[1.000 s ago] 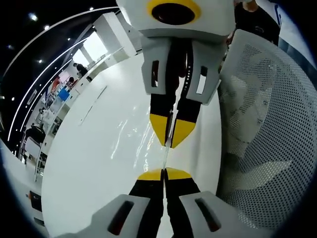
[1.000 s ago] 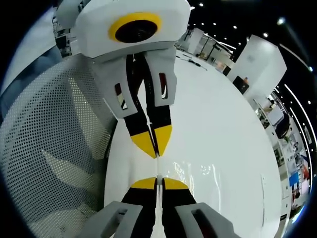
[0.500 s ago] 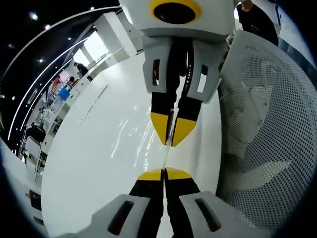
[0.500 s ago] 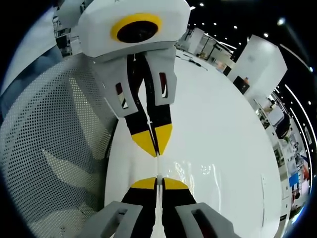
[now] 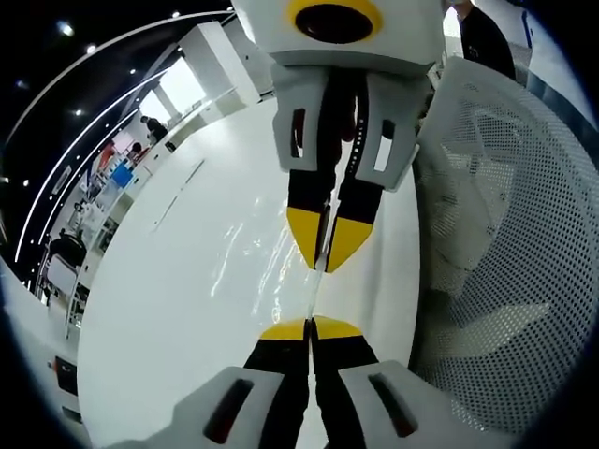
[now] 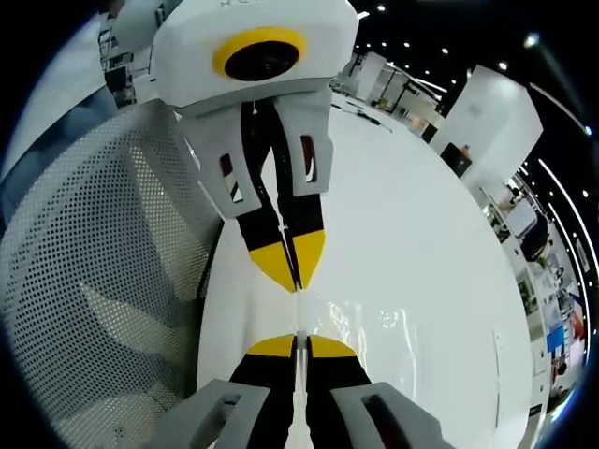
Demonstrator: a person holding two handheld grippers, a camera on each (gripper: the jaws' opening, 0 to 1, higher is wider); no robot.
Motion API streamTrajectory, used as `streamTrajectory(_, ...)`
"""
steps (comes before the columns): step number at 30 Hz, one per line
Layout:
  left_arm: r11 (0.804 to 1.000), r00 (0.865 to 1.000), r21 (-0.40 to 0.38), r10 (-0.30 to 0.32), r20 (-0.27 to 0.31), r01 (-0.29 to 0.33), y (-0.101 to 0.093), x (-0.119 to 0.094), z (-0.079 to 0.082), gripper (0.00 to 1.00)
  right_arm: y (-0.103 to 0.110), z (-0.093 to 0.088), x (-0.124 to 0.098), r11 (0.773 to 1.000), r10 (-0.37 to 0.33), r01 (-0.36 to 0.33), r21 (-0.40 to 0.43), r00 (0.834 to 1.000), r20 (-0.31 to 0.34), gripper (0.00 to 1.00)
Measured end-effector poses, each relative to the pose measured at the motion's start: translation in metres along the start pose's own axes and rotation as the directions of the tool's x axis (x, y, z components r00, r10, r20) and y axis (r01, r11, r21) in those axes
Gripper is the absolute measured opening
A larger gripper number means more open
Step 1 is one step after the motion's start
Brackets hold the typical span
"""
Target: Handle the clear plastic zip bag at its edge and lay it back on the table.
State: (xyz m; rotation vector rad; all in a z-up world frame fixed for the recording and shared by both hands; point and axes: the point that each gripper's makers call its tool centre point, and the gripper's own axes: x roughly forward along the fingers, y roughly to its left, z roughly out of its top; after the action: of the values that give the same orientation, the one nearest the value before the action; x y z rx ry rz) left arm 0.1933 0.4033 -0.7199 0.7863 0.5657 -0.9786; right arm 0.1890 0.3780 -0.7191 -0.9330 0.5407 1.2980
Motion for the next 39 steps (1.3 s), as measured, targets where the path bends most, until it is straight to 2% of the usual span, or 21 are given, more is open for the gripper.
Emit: streamTrajectory(39,1.000,1.000,-0.017,0.014,-0.018,-0.014,0.007,-0.004,-0.011,0.00,-0.003,-0.007,-0.002,1.000,-0.010,0.010,0.003,1.000,-0.011,0.00)
